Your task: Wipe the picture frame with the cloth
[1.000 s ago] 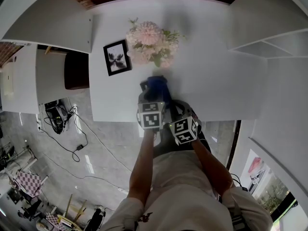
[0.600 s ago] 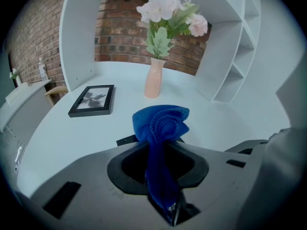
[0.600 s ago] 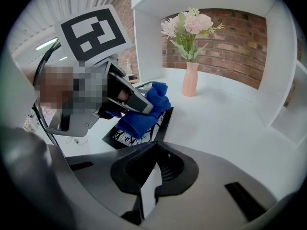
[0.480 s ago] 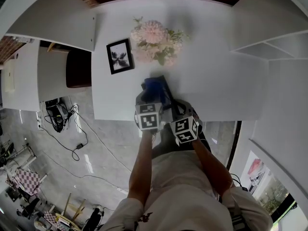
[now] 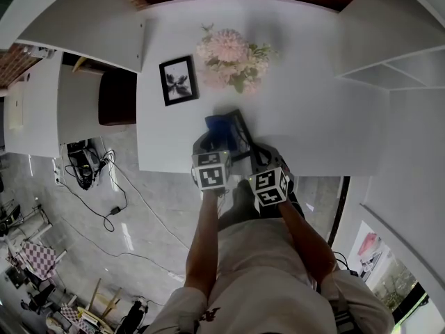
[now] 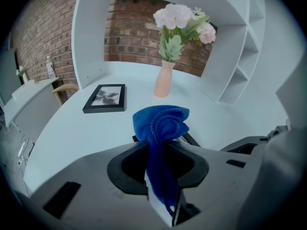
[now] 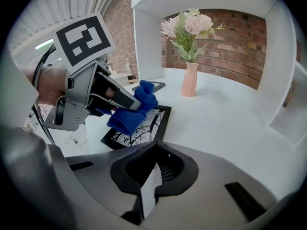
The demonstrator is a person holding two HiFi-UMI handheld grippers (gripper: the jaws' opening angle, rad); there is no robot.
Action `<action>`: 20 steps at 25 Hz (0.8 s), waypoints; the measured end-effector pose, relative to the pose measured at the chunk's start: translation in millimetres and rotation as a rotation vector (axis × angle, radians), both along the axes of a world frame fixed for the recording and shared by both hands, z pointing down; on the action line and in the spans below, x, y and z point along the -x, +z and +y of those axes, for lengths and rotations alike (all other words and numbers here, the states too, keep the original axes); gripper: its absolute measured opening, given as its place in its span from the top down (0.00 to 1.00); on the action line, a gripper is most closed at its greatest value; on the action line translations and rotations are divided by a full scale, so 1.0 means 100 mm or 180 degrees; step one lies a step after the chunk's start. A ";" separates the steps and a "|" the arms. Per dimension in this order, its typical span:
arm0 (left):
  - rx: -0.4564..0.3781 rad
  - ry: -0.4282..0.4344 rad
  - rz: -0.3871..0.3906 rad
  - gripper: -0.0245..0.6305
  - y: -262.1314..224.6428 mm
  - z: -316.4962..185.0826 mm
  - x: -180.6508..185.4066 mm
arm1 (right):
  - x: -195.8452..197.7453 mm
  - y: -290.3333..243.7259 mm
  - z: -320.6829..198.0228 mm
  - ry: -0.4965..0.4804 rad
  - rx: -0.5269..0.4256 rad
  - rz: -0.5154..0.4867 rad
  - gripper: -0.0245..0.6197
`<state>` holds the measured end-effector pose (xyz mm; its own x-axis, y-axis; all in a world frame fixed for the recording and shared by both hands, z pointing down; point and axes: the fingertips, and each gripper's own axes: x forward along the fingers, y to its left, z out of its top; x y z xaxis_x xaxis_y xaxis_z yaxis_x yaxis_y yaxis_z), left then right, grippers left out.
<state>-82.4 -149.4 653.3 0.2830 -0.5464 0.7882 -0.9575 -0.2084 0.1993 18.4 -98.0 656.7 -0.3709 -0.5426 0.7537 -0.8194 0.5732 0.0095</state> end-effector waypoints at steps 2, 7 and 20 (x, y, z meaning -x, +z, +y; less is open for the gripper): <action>-0.0007 -0.0023 -0.0001 0.81 -0.01 0.01 0.03 | 0.00 0.00 0.00 0.0003 0.0000 0.0002 0.96; -0.0032 -0.0089 -0.0004 0.81 -0.03 0.03 0.14 | 0.00 0.01 -0.01 0.0002 -0.0012 0.0019 0.96; -0.0065 -0.0204 -0.0077 0.81 -0.02 0.07 0.41 | -0.01 0.02 -0.01 0.0013 -0.0048 0.0067 0.96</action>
